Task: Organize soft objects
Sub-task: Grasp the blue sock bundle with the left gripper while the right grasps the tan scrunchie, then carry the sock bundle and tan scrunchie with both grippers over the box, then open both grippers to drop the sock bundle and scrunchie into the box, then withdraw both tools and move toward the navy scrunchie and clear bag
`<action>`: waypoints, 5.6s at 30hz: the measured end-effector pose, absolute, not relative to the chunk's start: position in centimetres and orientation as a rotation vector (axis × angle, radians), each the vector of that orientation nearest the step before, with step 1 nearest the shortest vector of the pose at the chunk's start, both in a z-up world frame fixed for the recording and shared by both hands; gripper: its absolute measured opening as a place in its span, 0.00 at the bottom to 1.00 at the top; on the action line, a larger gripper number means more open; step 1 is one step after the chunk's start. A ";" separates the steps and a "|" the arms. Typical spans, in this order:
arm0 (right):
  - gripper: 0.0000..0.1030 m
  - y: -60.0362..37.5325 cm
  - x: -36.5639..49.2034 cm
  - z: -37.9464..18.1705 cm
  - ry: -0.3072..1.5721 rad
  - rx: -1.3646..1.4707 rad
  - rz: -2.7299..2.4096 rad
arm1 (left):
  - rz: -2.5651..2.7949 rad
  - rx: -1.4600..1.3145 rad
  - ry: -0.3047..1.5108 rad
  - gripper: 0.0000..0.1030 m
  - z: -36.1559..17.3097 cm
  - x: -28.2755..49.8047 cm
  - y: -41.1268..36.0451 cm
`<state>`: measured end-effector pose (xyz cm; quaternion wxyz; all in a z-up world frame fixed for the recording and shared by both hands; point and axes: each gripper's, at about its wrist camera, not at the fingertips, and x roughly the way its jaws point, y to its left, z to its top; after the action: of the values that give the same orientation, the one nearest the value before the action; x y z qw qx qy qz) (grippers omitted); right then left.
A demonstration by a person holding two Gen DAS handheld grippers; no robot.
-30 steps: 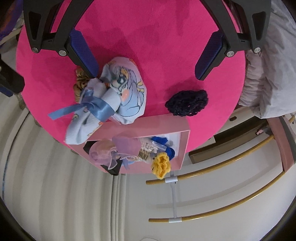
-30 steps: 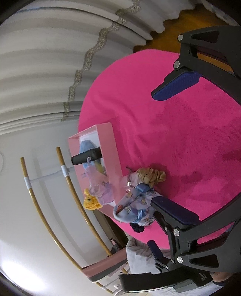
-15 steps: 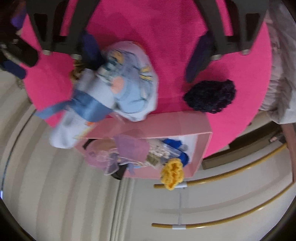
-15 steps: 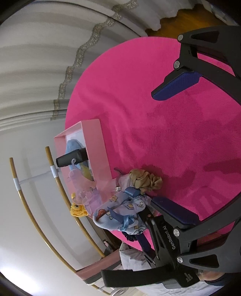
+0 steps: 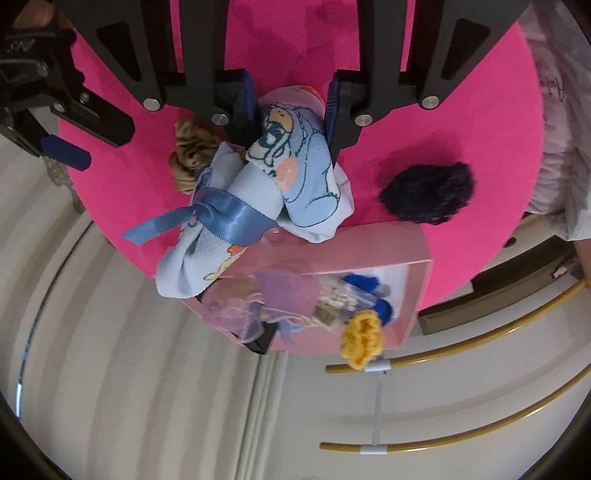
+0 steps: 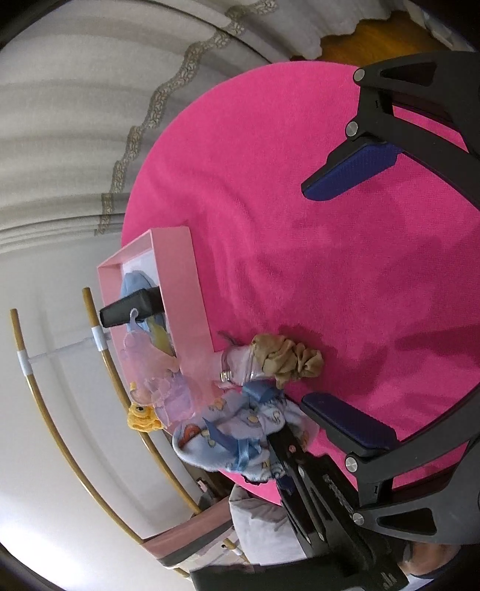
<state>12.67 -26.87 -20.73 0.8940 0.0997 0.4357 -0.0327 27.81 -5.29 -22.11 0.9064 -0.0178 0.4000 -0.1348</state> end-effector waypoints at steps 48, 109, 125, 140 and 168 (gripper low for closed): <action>0.22 -25.3 14.3 -20.3 0.904 0.152 0.029 | -0.192 0.008 0.787 0.25 -19.0 24.3 -3.6; 0.99 -26.5 39.2 -13.7 0.862 0.189 0.135 | -0.098 0.025 0.776 0.71 -11.2 52.3 -5.9; 1.00 -25.3 31.0 -8.2 0.725 0.186 0.050 | -0.008 0.107 0.568 1.00 -9.4 38.6 -6.7; 1.00 -25.0 17.5 -4.6 0.548 0.182 0.009 | -0.008 0.051 0.487 1.00 -8.0 25.0 -3.8; 1.00 -22.8 7.4 -7.6 0.562 0.132 -0.051 | 0.027 0.043 0.539 1.00 -8.9 11.3 -3.1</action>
<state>7.36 -22.83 -7.59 0.9583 0.0652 0.2771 -0.0250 11.31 -3.10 -8.90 0.9635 0.0212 0.2664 0.0134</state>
